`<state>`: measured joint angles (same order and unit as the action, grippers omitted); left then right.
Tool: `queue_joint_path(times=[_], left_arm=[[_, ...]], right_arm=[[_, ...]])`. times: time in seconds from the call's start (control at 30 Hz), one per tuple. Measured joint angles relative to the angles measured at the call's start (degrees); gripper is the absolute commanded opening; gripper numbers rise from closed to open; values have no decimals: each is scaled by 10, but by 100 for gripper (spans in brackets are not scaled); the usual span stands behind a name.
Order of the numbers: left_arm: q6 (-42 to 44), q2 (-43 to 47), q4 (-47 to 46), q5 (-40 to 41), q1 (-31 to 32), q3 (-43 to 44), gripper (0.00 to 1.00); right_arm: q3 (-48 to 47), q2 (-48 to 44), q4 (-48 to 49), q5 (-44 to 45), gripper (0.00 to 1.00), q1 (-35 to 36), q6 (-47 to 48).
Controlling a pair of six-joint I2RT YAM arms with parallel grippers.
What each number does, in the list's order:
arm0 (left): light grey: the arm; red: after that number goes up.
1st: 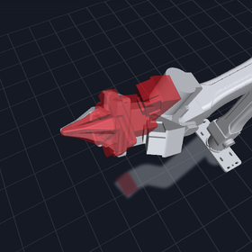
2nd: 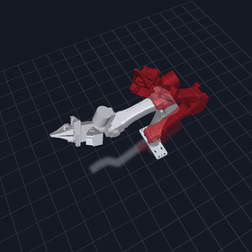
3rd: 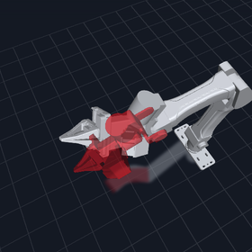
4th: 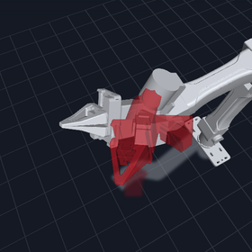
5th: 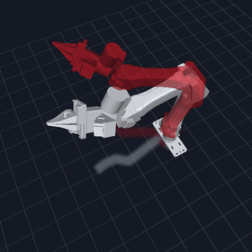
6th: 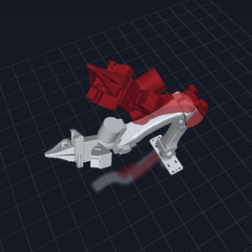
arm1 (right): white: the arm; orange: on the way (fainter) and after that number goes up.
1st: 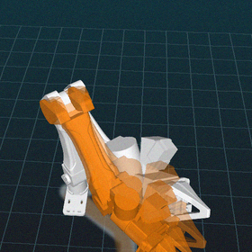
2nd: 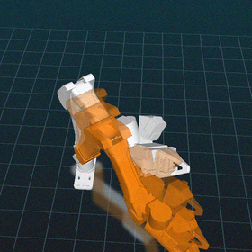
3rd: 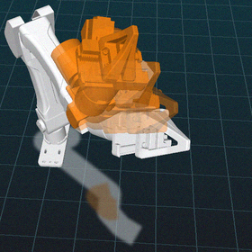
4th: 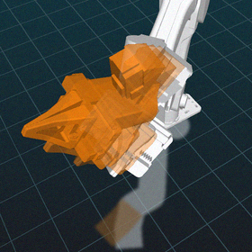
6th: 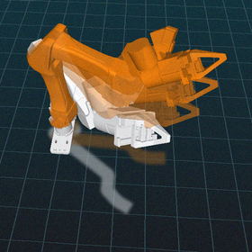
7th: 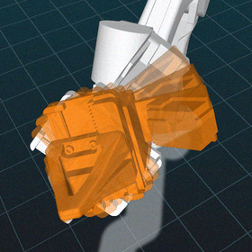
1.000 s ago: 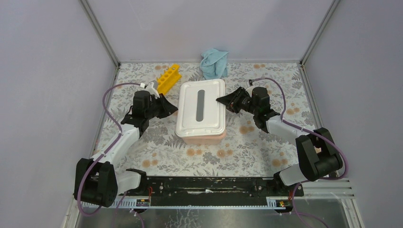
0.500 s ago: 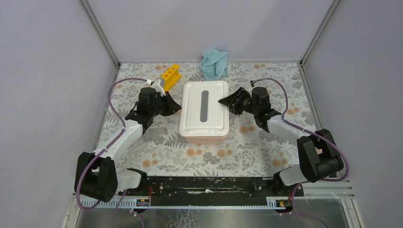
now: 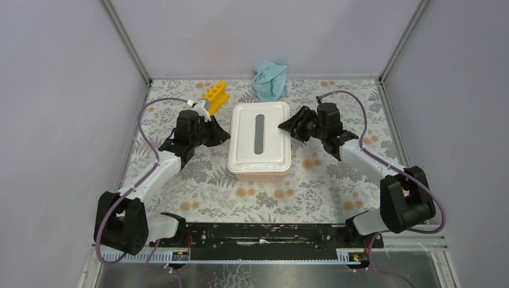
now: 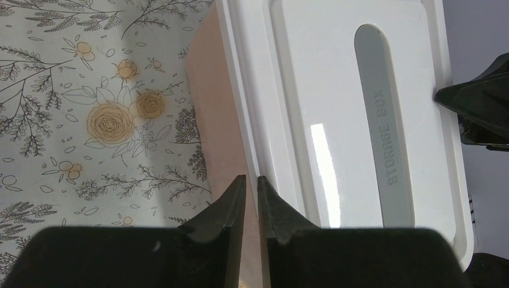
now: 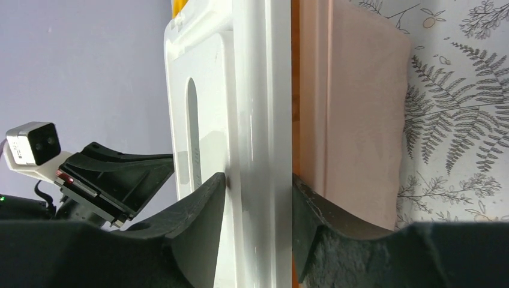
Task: Organize the chemistry lab equipment
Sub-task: Close the lid of the storage box.
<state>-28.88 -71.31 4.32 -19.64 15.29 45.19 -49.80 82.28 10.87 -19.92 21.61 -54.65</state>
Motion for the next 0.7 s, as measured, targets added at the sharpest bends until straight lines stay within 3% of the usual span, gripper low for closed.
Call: queue_joint_path(times=[0.7], left_arm=[[1,0,2,6,5,1,19]], right_arm=[[-54,-26,-159,83,50,0,99]])
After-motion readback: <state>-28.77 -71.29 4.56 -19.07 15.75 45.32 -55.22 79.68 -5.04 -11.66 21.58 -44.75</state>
